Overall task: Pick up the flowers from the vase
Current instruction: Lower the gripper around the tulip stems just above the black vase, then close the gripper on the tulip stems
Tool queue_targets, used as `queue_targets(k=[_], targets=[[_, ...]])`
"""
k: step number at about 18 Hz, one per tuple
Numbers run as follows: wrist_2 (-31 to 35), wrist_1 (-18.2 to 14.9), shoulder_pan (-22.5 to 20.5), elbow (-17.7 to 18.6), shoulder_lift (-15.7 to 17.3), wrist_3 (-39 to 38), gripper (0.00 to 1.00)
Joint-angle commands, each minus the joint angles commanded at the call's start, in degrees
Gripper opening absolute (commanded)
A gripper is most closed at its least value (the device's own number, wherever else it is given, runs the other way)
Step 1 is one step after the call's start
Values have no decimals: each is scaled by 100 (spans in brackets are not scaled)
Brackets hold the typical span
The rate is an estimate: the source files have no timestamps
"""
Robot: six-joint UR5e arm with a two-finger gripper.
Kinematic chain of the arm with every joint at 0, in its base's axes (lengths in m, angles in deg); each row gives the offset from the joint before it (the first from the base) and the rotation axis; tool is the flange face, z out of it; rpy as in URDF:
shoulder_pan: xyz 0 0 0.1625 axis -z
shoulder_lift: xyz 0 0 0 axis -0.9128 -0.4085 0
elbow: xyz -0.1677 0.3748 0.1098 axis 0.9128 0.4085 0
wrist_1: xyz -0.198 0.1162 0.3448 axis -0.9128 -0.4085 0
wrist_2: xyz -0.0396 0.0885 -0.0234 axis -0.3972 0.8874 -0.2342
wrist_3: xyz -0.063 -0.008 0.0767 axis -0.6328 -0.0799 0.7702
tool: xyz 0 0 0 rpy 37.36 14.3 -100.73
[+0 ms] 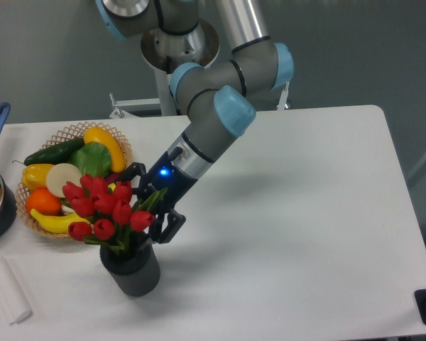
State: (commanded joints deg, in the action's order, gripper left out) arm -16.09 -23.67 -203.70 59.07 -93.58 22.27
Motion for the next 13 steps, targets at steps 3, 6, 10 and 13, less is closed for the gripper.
queue_targets(k=[3, 6, 10, 13], targets=[[0, 0, 0, -17, 0, 0, 96], [0, 0, 0, -53, -9, 0, 89], [-9, 0, 0, -79, -9, 0, 73], [-9, 0, 0, -88, -18, 0, 62]])
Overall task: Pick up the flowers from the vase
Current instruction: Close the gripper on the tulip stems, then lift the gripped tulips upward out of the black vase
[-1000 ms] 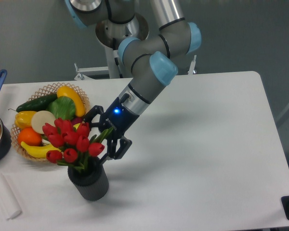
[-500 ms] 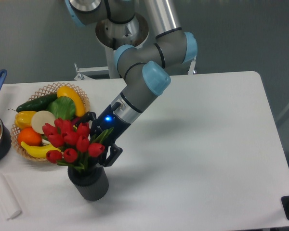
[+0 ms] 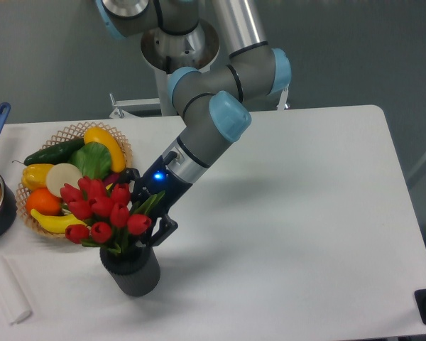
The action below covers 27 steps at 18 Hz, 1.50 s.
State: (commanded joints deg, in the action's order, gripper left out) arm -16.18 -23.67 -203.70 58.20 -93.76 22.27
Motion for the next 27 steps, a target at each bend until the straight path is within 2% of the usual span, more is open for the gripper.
queue_targets(k=[4, 9, 19, 21, 27], targets=[[0, 0, 0, 0, 9, 0, 47], [0, 0, 0, -26, 9, 0, 34], [-35, 0, -70, -114, 61, -61, 34], [-201, 0, -88, -175, 70, -96, 35], [-483, 0, -219, -413, 131, -640, 35]])
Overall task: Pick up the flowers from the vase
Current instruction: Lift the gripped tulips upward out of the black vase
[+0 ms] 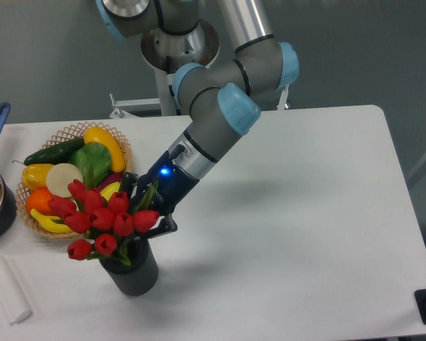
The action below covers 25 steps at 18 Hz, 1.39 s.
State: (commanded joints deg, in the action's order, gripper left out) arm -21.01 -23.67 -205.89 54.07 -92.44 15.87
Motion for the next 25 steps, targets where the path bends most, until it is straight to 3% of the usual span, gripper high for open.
queue_targets(k=[25], targets=[[-686, -9, -361, 9, 528, -976, 34]])
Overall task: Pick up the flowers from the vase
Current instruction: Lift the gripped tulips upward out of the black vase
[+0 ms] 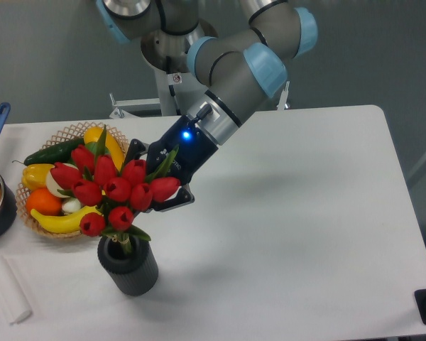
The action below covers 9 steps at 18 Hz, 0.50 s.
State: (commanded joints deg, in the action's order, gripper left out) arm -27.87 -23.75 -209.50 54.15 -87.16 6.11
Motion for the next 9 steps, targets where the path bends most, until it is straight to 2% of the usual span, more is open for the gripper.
queue_targets(k=[4, 9], targets=[[-26, 0, 0, -35, 9, -45, 33], [-360, 0, -18, -114, 9, -71, 33]])
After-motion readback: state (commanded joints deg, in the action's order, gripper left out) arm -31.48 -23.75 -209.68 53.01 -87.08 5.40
